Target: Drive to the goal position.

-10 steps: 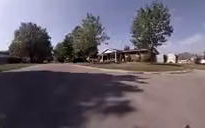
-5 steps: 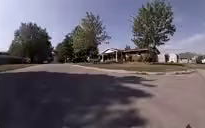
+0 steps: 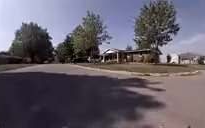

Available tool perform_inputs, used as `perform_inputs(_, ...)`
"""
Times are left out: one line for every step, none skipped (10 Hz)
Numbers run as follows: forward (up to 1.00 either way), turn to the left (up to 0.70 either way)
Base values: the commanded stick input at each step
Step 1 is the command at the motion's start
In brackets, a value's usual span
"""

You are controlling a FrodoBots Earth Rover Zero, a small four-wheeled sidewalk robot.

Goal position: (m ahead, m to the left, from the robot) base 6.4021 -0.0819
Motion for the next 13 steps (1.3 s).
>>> perform_inputs(0.69, 0.03)
perform_inputs(0.69, 0.03)
perform_inputs(0.69, 0.03)
perform_inputs(0.69, 0.03)
perform_inputs(0.69, 0.03)
perform_inputs(0.69, 0.03)
perform_inputs(0.69, 0.11)
perform_inputs(0.69, 0.26)
perform_inputs(0.69, 0.34)
perform_inputs(0.69, 0.26)
perform_inputs(0.69, 0.03)
perform_inputs(0.69, 0.03)
perform_inputs(0.69, 0.03)
